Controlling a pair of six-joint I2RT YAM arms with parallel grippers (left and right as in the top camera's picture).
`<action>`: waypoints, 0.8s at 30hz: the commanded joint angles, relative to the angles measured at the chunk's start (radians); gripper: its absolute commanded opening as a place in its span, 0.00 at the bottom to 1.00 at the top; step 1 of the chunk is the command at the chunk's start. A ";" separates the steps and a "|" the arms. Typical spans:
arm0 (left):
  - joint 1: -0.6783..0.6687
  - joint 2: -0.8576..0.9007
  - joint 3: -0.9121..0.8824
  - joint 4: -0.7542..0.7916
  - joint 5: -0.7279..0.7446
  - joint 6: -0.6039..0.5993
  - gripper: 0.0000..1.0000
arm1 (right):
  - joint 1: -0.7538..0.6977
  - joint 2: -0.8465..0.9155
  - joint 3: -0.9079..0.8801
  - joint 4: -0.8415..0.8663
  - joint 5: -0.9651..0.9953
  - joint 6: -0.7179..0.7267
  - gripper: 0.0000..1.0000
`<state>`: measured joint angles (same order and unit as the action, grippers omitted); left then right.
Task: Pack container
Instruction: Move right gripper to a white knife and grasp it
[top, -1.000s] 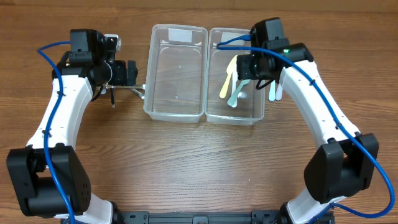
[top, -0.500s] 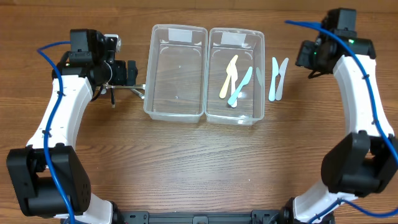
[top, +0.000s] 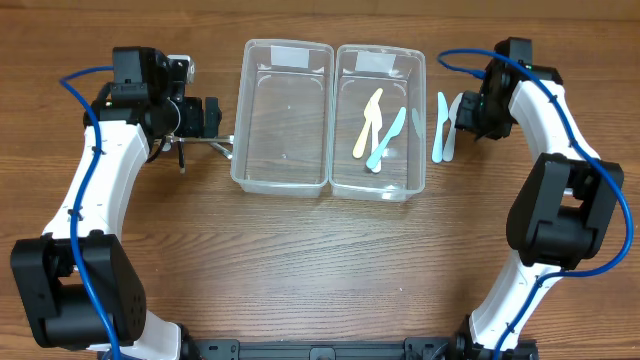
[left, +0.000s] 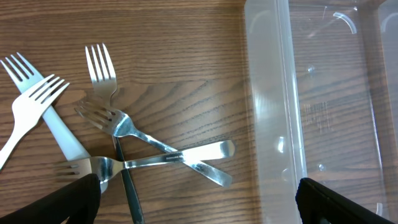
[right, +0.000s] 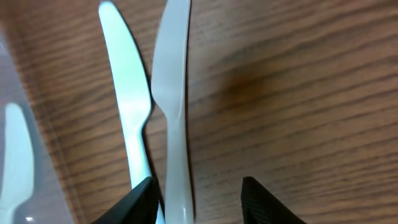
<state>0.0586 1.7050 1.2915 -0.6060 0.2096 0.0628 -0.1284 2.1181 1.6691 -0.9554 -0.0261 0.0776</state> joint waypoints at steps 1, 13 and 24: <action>-0.005 0.008 0.028 0.001 0.016 0.020 1.00 | 0.005 0.010 0.016 0.008 -0.006 0.000 0.44; -0.005 0.008 0.028 0.001 0.016 0.020 1.00 | 0.024 0.086 0.012 0.018 -0.006 0.000 0.41; -0.005 0.008 0.028 0.001 0.016 0.020 1.00 | 0.024 0.131 0.006 0.015 -0.005 0.000 0.38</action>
<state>0.0586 1.7050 1.2915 -0.6060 0.2096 0.0628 -0.1040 2.2055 1.6688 -0.9424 -0.0265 0.0784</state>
